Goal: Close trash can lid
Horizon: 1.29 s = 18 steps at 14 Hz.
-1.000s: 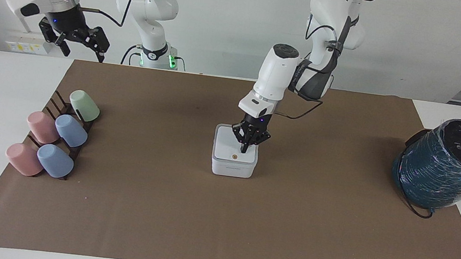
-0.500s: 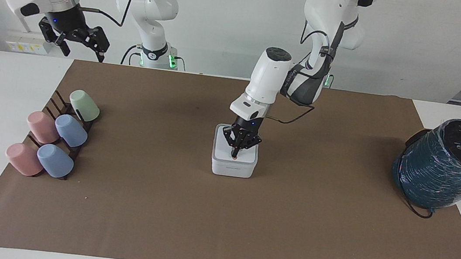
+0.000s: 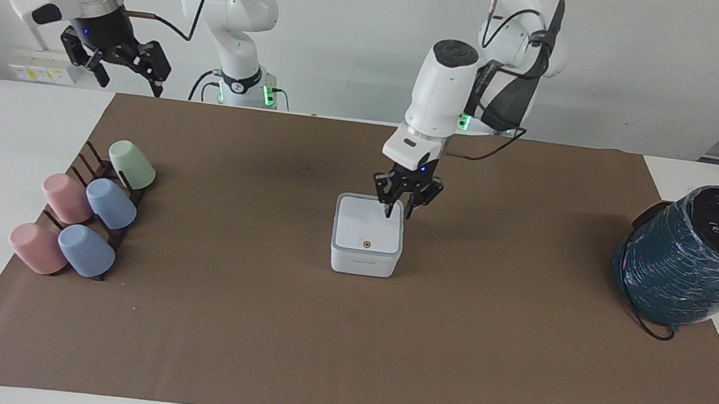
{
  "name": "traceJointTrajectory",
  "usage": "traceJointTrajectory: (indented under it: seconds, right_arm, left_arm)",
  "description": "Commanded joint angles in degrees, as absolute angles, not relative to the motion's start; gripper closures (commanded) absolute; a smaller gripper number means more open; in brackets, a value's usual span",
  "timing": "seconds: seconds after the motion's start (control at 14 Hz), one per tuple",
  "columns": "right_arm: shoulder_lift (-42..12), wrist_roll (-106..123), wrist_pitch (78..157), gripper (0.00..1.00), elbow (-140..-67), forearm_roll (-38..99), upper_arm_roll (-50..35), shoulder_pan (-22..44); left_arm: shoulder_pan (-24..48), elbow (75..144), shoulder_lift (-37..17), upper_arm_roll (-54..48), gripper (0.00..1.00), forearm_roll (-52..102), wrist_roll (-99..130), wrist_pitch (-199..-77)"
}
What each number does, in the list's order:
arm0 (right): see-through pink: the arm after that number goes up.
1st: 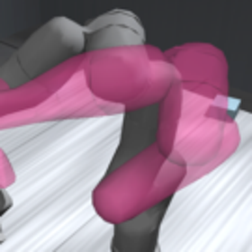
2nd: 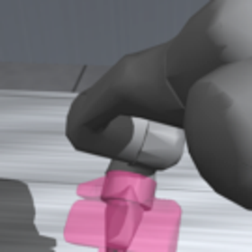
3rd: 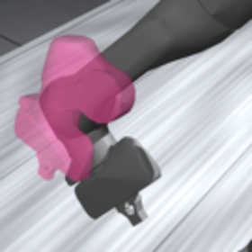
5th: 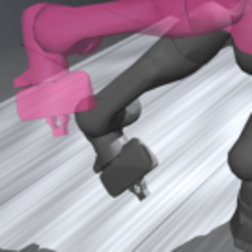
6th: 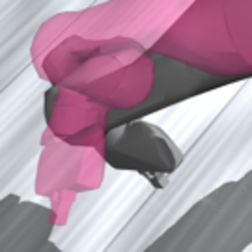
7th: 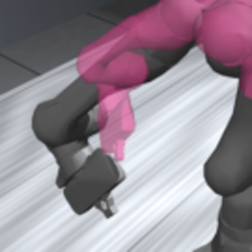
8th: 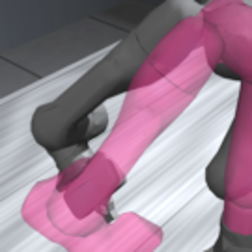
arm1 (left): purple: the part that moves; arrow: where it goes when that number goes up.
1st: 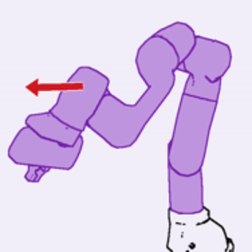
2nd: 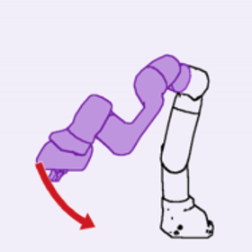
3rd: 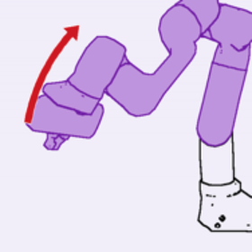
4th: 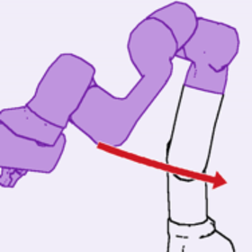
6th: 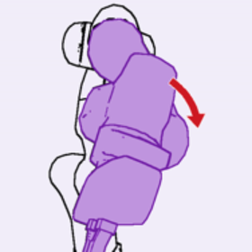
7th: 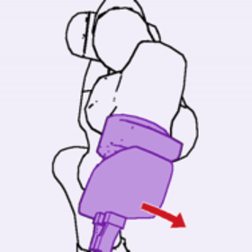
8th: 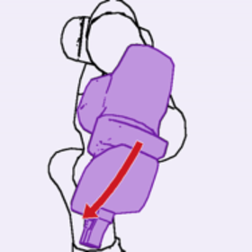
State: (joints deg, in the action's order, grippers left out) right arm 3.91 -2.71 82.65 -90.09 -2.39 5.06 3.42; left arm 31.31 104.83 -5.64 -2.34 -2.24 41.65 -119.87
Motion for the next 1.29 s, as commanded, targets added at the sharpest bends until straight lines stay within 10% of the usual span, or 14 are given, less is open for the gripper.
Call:
traceJointTrajectory:
  seconds: [0.0,0.07,0.57,1.21]
  right_arm:
    - [5.4,-2.5,83.0,0.0,-91.8,-2.5,5.1,3.3]
    - [5.4,-2.5,83.0,0.0,-91.8,-2.5,5.1,3.3]
    - [5.4,-2.5,83.0,0.0,-92.0,-2.5,5.1,3.3]
    - [5.4,-2.5,83.0,0.0,-92.0,-2.5,5.1,3.3]
  left_arm:
    - [26.2,109.0,2.0,-2.5,0.22,-2.5,35.9,-110.4]
    - [23.9,110.9,3.8,-2.4,0.0,-2.5,31.7,-109.9]
    - [8.2,109.2,5.5,-2.3,0.0,-2.5,9.2,-106.4]
    - [-0.5,91.2,-0.2,-2.1,0.0,-2.4,1.9,-96.2]
